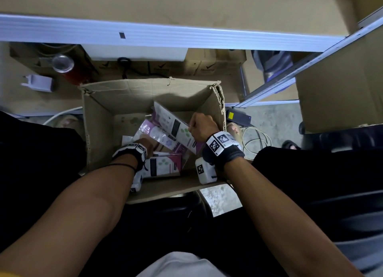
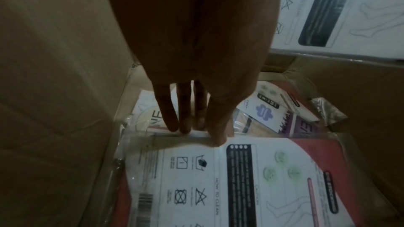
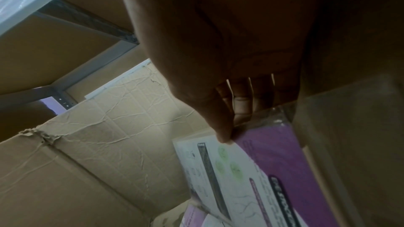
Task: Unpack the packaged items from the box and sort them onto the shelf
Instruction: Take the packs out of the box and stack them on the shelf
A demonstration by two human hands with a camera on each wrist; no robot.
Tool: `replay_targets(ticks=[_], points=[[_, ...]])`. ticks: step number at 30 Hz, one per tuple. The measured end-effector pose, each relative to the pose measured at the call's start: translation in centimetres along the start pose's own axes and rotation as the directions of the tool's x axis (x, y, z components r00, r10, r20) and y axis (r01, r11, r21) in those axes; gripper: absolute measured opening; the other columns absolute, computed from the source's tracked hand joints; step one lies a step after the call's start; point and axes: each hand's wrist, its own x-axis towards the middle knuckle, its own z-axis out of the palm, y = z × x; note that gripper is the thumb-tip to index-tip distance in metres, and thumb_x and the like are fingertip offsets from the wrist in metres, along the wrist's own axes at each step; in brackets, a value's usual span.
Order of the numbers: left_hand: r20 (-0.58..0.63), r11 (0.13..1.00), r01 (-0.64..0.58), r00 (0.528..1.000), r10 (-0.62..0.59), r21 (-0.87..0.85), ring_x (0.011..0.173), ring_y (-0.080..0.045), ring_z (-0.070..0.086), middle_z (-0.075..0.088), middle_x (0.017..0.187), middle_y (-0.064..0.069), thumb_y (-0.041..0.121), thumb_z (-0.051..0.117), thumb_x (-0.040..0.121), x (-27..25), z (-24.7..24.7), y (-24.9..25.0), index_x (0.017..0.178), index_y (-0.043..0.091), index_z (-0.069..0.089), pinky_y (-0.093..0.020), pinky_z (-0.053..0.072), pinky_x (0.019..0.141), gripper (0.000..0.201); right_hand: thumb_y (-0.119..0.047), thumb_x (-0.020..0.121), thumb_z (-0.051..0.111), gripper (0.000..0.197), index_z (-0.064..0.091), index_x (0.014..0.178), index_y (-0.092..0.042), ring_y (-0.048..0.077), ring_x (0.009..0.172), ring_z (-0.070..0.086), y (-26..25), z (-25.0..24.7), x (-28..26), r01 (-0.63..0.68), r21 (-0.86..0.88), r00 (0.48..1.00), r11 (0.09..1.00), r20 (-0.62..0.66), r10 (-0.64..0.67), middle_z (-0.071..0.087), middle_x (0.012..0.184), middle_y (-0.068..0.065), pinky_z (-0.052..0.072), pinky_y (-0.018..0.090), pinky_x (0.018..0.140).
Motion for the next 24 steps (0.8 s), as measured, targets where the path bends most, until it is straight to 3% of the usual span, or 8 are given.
replay_targets(ticks=[5, 10, 15, 18, 24], points=[[-0.085, 0.995, 0.010, 0.996, -0.002, 0.098, 0.129, -0.032, 0.053, 0.057, 0.137, -0.015, 0.013, 0.049, 0.099, -0.3, 0.5, 0.2, 0.130, 0.009, 0.061, -0.039, 0.044, 0.105, 0.034, -0.016, 0.091, 0.058, 0.012, 0.064, 0.098, -0.010, 0.038, 0.099, 0.065, 0.0, -0.1, -0.2, 0.000, 0.009, 1.000, 1.000, 0.002, 0.000, 0.066, 0.110, 0.019, 0.055, 0.047, 0.089], [-0.099, 0.999, 0.010, 0.995, -0.006, 0.036, 0.133, -0.037, 0.047, 0.050, 0.141, -0.026, 0.010, 0.041, 0.102, -0.1, 1.2, 0.0, 0.142, 0.006, 0.049, -0.041, 0.043, 0.106, 0.041, -0.015, 0.092, 0.057, 0.012, 0.064, 0.100, -0.008, 0.037, 0.101, 0.064, -0.2, 0.1, -0.3, 0.001, 0.018, 1.000, 1.000, 0.011, -0.001, 0.065, 0.111, 0.019, 0.055, 0.046, 0.090], [-0.097, 0.999, 0.011, 0.995, -0.005, 0.052, 0.122, -0.034, 0.057, 0.057, 0.135, -0.017, 0.021, 0.046, 0.100, -0.4, 0.5, 0.2, 0.129, 0.014, 0.061, -0.040, 0.047, 0.100, 0.033, -0.014, 0.092, 0.057, 0.014, 0.065, 0.102, -0.007, 0.036, 0.103, 0.064, -0.3, 0.0, -0.3, -0.003, 0.013, 1.000, 1.000, 0.012, 0.003, 0.066, 0.112, 0.019, 0.055, 0.046, 0.091], [-0.126, 1.000, -0.007, 0.992, 0.006, -0.005, 0.118, -0.032, 0.060, 0.062, 0.128, -0.015, 0.013, 0.050, 0.096, -0.3, 0.4, 0.1, 0.119, 0.015, 0.062, -0.039, 0.047, 0.097, 0.026, -0.011, 0.091, 0.057, 0.018, 0.067, 0.106, -0.006, 0.037, 0.106, 0.064, -0.4, 0.1, -0.3, -0.012, -0.005, 1.000, 1.000, 0.019, 0.012, 0.065, 0.116, 0.019, 0.054, 0.045, 0.093], [-0.126, 0.996, -0.012, 0.992, 0.000, -0.092, 0.114, -0.031, 0.061, 0.061, 0.127, -0.016, 0.010, 0.052, 0.094, -1.0, 0.2, 0.1, 0.118, 0.017, 0.065, -0.033, 0.048, 0.092, 0.028, -0.010, 0.091, 0.058, 0.021, 0.067, 0.110, -0.006, 0.037, 0.110, 0.062, -0.9, 0.0, -0.4, -0.004, -0.038, 1.000, 0.999, 0.023, 0.005, 0.063, 0.121, 0.018, 0.053, 0.043, 0.095]])
